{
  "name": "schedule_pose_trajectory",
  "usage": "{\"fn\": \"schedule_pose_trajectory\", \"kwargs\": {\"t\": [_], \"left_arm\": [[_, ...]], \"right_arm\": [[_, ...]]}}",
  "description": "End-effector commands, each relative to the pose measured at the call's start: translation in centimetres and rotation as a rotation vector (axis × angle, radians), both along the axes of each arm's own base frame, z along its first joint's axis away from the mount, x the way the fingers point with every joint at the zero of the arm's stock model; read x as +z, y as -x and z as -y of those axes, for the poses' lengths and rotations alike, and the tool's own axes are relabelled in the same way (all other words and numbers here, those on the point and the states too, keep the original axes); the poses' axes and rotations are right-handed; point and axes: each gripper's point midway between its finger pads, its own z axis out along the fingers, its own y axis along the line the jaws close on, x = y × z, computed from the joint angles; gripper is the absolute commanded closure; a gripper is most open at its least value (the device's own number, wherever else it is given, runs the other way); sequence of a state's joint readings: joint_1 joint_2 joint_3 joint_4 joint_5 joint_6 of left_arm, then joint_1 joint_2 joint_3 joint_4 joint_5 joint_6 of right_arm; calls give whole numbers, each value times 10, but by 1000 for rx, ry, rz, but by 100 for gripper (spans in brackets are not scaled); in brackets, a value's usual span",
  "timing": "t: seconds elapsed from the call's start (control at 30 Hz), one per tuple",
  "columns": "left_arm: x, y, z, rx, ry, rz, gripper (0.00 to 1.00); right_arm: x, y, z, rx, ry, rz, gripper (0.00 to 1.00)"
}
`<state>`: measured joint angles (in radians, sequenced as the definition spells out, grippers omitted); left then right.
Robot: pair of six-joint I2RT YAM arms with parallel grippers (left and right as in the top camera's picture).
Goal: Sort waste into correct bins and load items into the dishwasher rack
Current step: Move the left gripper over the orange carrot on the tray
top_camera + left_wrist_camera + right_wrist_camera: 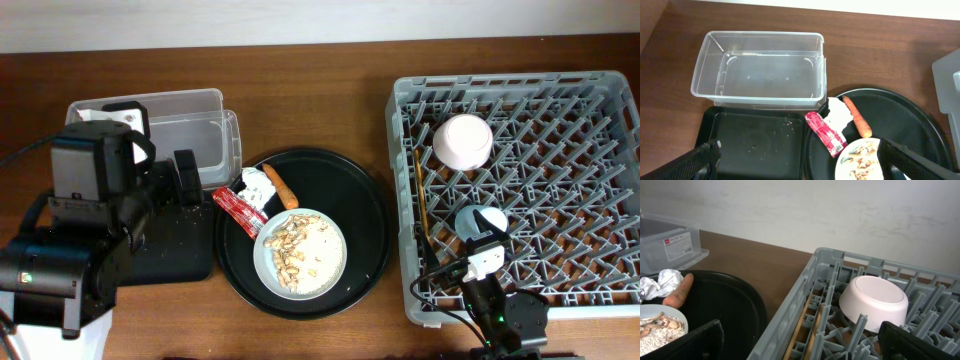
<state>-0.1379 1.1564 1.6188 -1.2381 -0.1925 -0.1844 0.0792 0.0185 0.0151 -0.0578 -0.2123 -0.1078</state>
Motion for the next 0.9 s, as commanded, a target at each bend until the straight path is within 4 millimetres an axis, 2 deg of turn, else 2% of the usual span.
{"fn": "schedule_pose_trajectory", "kwargs": {"t": [0.0, 0.3, 0.4, 0.47, 0.53, 0.67, 0.87], "left_arm": [[4, 0, -3, 23, 1, 13, 0], [4, -1, 0, 21, 24, 16, 0], [11, -12, 24, -68, 132, 58, 0], [7, -25, 45, -149, 205, 51, 0], [-18, -37, 61, -195, 240, -40, 0], [-70, -61, 78, -210, 225, -216, 0], [-165, -92, 109, -240, 191, -474, 3]], "right_arm": [[-1, 0, 0, 5, -12, 1, 2], [-1, 0, 0, 5, -12, 1, 2], [-1, 0, 0, 5, -12, 1, 2], [-1, 0, 0, 5, -12, 1, 2], [-1, 0, 0, 5, -12, 1, 2], [-1, 0, 0, 5, -12, 1, 2], [-1, 0, 0, 5, -12, 1, 2]]}}
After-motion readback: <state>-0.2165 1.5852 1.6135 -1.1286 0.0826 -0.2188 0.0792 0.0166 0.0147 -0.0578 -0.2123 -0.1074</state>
